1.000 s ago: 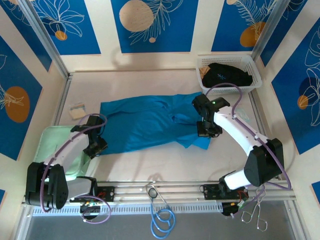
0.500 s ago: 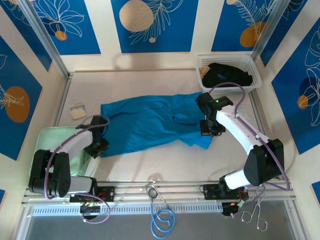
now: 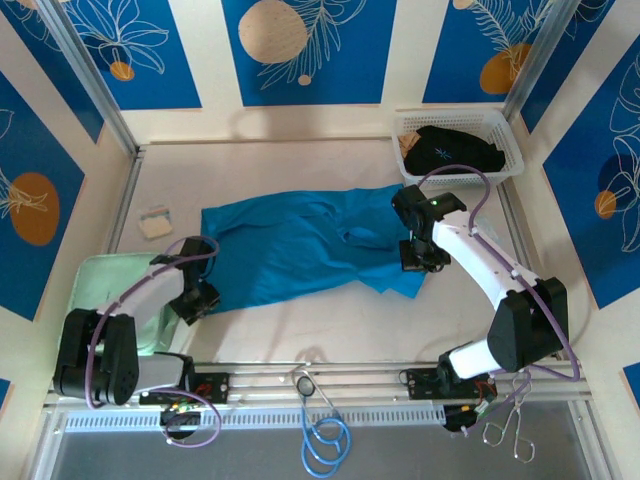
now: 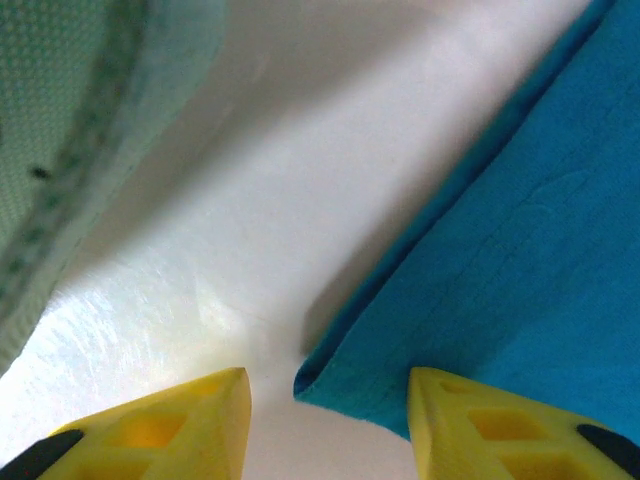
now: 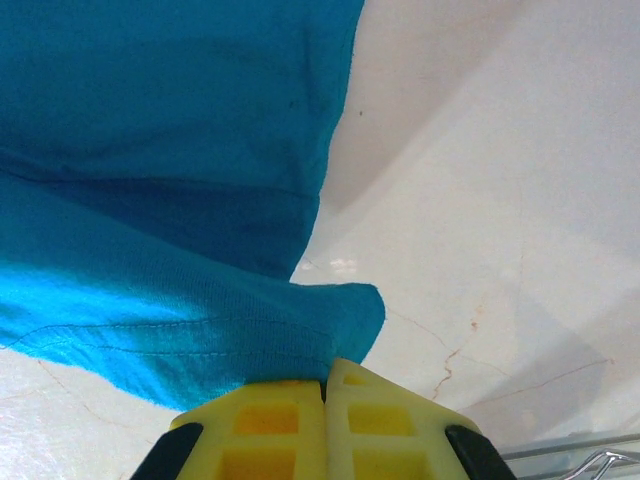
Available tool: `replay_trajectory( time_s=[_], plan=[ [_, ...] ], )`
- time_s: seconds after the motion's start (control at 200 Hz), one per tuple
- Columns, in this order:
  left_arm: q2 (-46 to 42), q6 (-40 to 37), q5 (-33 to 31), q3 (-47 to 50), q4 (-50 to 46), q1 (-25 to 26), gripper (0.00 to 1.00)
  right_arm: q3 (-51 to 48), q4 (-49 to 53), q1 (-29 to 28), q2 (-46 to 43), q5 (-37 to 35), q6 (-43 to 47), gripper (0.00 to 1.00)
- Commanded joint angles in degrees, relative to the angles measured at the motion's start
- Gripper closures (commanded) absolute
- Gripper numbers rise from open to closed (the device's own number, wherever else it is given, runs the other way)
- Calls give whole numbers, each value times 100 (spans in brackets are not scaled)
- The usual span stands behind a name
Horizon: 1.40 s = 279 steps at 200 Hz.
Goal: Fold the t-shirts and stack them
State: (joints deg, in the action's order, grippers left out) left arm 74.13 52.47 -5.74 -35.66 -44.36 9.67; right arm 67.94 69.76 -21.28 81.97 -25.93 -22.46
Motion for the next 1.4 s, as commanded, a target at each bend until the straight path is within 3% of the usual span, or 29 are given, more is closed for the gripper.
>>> replay_trajectory(
  time_s=[0.0,0.21,0.345,0.46,0.575,0.746,1.041,1.391],
  plan=[
    [316,5,9,138,237,28,56,-62,29,1,-228,121,66,100],
    [667,-102,-374,-2,555,43,60,-53,38,1,-267,150,61,100],
    [755,-175,-372,-78,608,36,68,-40,54,-1,-287,152,62,100],
    [736,-215,-306,-53,690,52,80,-35,64,1,-300,141,57,100],
    [735,-270,-249,-63,735,52,100,-27,73,-9,-321,158,54,100],
    [462,-373,-182,-258,446,103,100,13,115,-43,-412,224,66,100],
    [-489,-757,-431,-1283,-1037,107,100,221,119,-52,-500,289,140,100],
    [257,-1070,-741,-2440,-1255,4,100,994,-372,-44,238,215,743,100]
  ],
)
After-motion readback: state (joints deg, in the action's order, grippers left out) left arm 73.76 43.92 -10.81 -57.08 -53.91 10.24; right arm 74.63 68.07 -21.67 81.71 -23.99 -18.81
